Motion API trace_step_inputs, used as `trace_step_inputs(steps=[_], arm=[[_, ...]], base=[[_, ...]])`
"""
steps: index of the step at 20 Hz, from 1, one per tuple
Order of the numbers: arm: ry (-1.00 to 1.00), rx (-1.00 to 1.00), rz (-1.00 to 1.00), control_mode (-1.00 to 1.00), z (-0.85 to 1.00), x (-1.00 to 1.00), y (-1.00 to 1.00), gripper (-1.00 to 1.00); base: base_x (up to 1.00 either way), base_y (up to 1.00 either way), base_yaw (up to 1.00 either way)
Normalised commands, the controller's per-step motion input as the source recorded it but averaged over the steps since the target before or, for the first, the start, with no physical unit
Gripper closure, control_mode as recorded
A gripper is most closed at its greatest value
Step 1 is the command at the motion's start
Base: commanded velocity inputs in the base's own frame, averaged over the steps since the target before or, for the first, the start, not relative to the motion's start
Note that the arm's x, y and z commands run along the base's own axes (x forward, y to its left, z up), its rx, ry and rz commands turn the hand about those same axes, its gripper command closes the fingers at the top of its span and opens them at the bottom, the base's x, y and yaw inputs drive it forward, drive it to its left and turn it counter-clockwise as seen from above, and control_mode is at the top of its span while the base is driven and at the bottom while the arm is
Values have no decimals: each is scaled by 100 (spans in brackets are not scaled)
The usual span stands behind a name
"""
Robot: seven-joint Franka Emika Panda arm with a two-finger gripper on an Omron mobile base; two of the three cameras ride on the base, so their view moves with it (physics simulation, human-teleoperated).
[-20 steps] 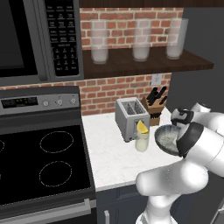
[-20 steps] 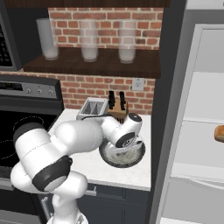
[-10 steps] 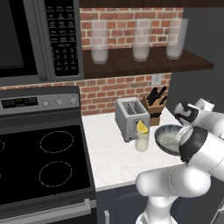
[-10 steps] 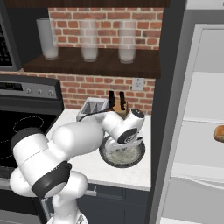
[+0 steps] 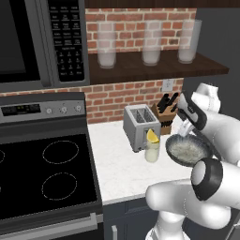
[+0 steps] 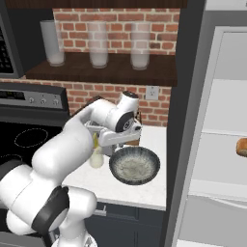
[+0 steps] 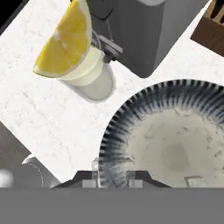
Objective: Grab a lemon wedge from the fridge and one ice cube from the ice bowl, and put them in the glass of lemonade.
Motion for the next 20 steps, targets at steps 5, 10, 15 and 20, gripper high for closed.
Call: trace_step_inputs(steps=[5, 10, 15, 20], arm=[[1, -3, 7, -100, 21, -9, 89, 100], [-3, 0, 0, -100, 5, 9, 50, 100], [-2, 0, -9, -100, 6, 25, 12, 100], [0, 0, -12, -100, 0, 17, 0, 100]], base=[[0, 0, 0], [0, 0, 0], [0, 0, 0], [0, 0, 0]])
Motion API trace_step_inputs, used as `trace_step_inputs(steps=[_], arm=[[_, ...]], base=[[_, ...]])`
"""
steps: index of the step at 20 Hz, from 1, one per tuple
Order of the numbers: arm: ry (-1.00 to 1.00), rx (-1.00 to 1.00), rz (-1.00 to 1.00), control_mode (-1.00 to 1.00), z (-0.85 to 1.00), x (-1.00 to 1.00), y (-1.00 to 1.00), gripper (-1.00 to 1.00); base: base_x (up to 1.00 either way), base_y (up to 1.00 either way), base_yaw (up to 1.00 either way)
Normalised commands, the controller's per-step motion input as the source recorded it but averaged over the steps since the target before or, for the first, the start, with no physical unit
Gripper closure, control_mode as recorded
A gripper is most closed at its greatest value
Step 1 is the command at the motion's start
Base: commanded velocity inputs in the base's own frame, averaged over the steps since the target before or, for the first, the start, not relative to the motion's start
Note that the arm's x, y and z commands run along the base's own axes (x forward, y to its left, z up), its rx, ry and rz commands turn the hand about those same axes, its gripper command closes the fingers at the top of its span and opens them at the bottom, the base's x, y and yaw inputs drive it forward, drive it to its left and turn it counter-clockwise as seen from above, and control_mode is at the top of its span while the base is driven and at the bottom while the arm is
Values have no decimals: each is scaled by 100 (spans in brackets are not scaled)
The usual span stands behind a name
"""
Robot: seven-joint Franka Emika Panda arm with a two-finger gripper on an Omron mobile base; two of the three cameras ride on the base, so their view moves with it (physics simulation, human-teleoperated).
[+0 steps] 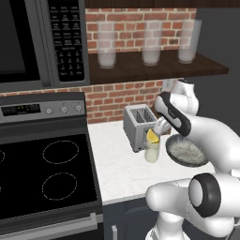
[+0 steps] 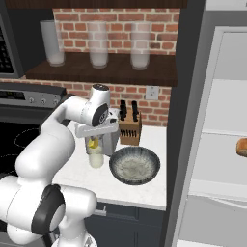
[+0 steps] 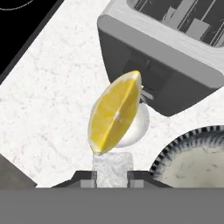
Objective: Grab a lemon wedge from the fridge and one ice cube from the ice bowl, and put them in the glass of lemonade.
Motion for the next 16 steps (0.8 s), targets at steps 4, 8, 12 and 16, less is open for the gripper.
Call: trace_step_inputs(steps=[4, 8, 12, 16], arm=[[0, 0, -7, -100, 0, 2, 0, 100], [-3, 2, -6, -100, 0, 15, 0, 100], [-5, 1, -5, -100, 0, 20, 0, 100], [-1, 0, -3, -100, 0, 17, 0, 100]], base=[[0, 0, 0], [0, 0, 0], [0, 0, 0], [0, 0, 0]])
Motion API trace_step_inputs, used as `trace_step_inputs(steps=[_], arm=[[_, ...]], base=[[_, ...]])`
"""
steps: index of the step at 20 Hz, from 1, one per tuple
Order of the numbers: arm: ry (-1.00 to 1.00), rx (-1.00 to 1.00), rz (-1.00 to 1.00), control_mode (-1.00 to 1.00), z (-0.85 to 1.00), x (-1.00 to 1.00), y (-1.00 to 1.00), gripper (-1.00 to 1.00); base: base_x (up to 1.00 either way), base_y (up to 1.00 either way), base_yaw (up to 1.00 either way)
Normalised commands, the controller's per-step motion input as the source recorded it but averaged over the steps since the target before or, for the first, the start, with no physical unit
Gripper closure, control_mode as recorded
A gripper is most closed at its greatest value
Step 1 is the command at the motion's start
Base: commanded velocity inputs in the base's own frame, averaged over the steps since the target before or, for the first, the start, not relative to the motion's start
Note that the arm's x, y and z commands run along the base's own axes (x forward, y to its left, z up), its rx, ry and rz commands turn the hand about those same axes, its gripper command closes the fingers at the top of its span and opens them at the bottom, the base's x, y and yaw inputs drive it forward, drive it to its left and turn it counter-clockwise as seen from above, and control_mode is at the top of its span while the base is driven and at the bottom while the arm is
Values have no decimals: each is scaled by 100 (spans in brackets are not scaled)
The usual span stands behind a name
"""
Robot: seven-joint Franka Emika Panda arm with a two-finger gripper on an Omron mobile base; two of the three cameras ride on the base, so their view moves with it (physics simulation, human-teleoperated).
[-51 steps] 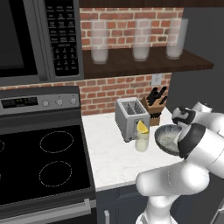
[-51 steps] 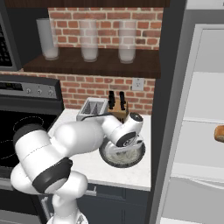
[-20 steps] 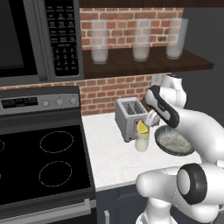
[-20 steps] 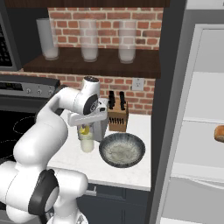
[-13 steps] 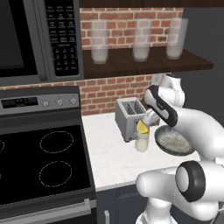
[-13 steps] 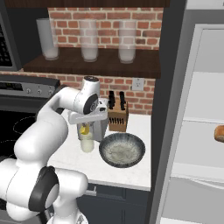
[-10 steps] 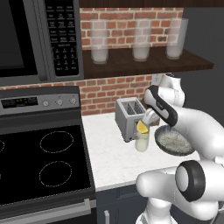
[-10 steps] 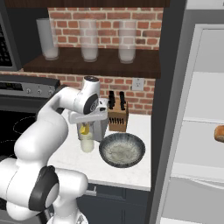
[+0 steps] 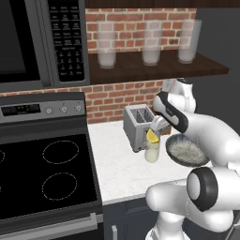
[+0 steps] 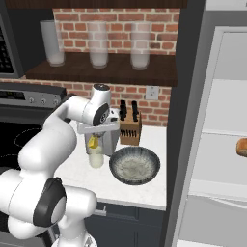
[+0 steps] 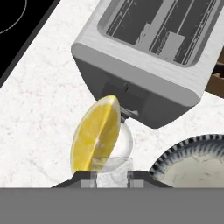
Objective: Grab a lemon wedge from the fridge and one ice cube from the ice bowl, and put them in the glass of lemonade.
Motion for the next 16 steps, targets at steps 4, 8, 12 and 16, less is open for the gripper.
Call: trace_step_inputs(steps=[4, 8, 12, 16], arm=[[0, 0, 0, -100, -16, 2, 4, 100], [0, 0, 0, -100, -16, 0, 10, 100], [0, 0, 0, -100, -5, 0, 16, 100], [0, 0, 0, -100, 0, 0, 1, 100]], base=[[0, 0, 0], [0, 0, 0], [0, 0, 0], [0, 0, 0]])
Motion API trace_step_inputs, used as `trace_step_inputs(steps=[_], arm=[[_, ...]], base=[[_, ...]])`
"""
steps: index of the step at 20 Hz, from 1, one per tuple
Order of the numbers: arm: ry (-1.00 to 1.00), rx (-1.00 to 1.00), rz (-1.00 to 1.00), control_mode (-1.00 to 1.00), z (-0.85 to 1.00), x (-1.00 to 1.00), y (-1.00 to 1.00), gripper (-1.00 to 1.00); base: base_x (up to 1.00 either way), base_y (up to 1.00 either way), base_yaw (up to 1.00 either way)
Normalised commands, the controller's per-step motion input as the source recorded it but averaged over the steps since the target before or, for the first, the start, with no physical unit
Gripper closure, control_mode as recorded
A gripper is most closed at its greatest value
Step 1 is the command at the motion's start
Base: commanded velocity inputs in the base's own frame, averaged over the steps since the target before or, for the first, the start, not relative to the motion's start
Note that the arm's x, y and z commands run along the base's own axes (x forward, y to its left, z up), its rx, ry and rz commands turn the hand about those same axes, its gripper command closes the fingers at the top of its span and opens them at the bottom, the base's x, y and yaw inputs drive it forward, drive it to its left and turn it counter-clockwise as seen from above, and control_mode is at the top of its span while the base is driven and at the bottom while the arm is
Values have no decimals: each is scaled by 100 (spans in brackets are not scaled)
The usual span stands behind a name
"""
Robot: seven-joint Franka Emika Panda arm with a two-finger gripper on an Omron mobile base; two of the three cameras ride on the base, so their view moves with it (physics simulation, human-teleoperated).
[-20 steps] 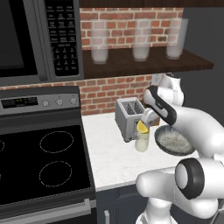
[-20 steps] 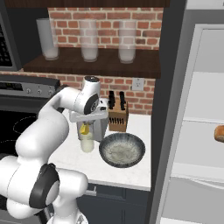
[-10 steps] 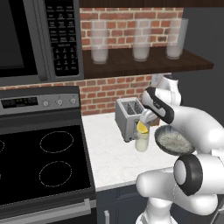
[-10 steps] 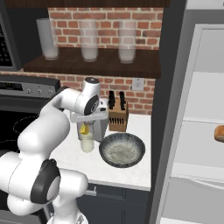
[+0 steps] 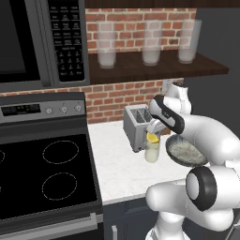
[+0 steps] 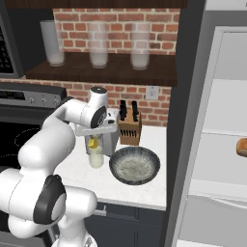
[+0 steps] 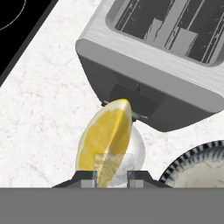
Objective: Grab a lemon wedge from the fridge and one ice cube from the ice bowl, and put them in the glass of lemonade.
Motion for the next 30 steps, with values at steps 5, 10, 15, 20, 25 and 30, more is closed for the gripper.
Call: trace_step_inputs(steps=[5, 10, 15, 20, 25, 30], arm=[[0, 0, 0, -100, 0, 1, 0, 100], [0, 0, 0, -100, 0, 0, 0, 100], [0, 0, 0, -100, 0, 0, 0, 100], [0, 0, 0, -100, 0, 0, 0, 100], [0, 0, 0, -100, 1, 1, 0, 100], [1, 0, 0, -100, 0, 7, -2, 100]], base=[[0, 0, 0], [0, 0, 0], [0, 0, 0], [0, 0, 0], [0, 0, 0], [0, 0, 0]])
